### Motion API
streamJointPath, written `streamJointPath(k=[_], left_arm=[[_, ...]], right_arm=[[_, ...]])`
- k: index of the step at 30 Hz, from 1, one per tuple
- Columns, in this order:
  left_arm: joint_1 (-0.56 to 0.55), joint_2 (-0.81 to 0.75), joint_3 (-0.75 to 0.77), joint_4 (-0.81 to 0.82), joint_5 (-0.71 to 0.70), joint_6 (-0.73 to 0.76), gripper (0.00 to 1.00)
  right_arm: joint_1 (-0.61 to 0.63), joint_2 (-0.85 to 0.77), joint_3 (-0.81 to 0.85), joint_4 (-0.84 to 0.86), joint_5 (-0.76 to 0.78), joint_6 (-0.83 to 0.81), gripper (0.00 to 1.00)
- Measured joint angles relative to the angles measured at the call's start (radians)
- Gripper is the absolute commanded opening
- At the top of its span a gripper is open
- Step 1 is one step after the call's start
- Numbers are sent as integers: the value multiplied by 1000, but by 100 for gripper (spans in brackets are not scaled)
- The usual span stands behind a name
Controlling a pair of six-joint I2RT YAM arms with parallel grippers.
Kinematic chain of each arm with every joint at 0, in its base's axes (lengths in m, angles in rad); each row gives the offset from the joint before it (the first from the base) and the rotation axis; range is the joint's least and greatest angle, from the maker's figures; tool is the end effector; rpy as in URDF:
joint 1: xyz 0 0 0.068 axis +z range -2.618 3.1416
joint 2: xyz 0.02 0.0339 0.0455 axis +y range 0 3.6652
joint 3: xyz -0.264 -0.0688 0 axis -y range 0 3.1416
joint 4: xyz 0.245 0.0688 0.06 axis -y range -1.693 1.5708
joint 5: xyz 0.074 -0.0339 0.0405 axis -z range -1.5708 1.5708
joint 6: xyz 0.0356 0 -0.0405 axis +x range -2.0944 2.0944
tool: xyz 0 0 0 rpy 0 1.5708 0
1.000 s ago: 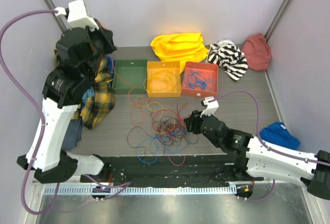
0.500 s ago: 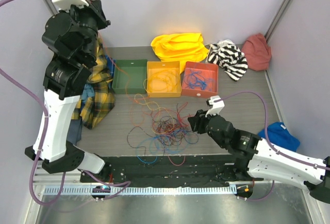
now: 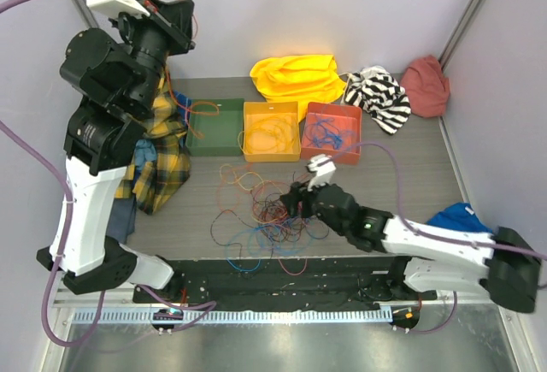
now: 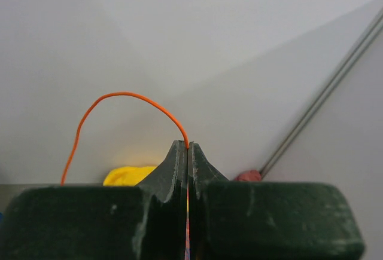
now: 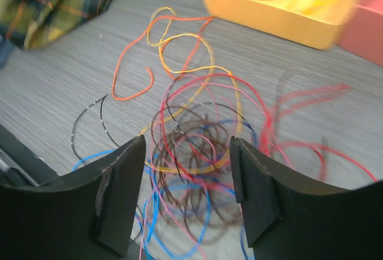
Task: Untangle the cables
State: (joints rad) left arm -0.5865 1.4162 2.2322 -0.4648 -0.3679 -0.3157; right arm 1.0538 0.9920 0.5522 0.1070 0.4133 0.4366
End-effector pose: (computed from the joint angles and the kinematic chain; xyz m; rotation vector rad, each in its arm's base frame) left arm 0.1771 -0.1023 0.6308 -0.1573 1.2535 -0.5574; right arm 0.1229 0.1873 0.2497 -0.3071 1.8988 0.6259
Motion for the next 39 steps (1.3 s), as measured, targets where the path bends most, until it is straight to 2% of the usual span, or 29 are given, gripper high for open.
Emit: streamJointPath(k=[5,7,15,20,30,39], left_arm=[[-11,-21,-51,-61,47,-55,0],[-12,-31,-72,-86,53,-68,0],[-13,-58,-98,-115,18,-24,0],[-13,-51,-139,-81,-43,37,0],[14,103,-169,34,-152,175,0],[103,217,-166,87,-155,194,0]], right_arm=[[0,354,154,134,-94,-87,72],[0,428,206,167,-108,-98,71],[1,428,226,233,-132,-86,68],[1,309,211,166,-129,-58,66],[1,-137,143,-34,-74,-6,65],[1,-334,93,-222,8,19,66]])
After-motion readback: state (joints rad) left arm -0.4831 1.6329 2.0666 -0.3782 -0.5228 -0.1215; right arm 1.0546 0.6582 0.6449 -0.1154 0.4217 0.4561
